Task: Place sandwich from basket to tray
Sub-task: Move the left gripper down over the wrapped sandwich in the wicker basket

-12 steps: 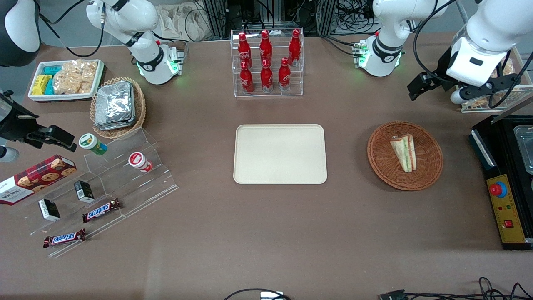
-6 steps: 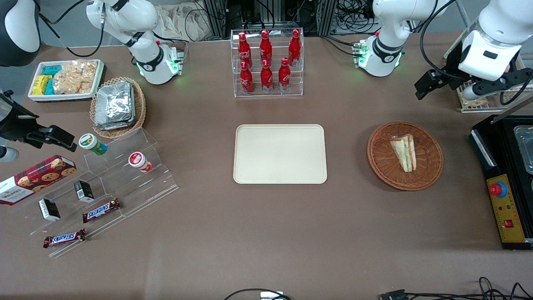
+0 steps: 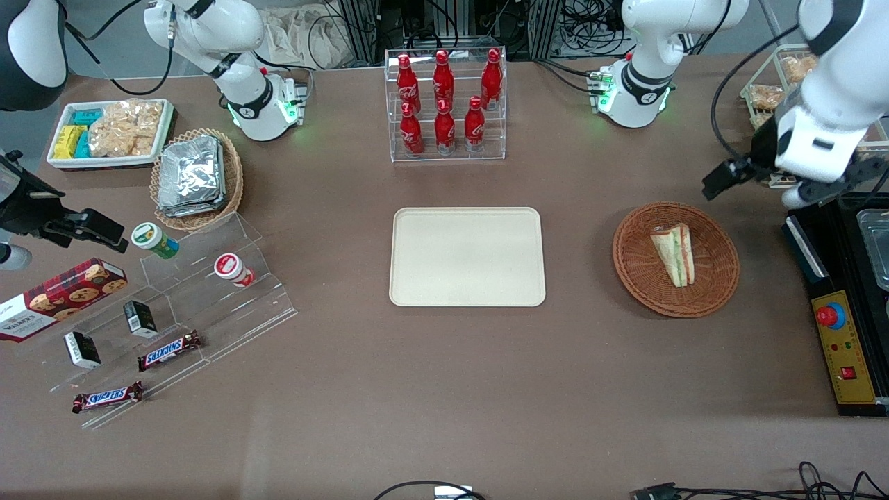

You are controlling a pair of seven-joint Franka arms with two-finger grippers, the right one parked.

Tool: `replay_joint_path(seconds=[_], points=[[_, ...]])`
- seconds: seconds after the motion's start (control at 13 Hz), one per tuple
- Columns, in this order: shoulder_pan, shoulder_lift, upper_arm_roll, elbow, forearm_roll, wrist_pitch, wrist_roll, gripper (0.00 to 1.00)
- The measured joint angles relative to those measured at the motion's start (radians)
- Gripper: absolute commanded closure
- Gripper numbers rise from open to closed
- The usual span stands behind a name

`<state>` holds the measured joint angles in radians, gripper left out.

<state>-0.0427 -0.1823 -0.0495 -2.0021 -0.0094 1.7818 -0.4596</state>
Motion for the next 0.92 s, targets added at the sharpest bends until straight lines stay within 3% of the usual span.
replay_joint_path(seconds=[0.23, 0.54, 0.92], points=[[0.001, 0.051, -0.001, -0.173, 0.016, 0.172, 0.000, 0.00], [0.000, 0.144, -0.001, -0.273, 0.025, 0.264, 0.000, 0.01], [0.015, 0.211, 0.001, -0.379, 0.148, 0.467, 0.000, 0.01]])
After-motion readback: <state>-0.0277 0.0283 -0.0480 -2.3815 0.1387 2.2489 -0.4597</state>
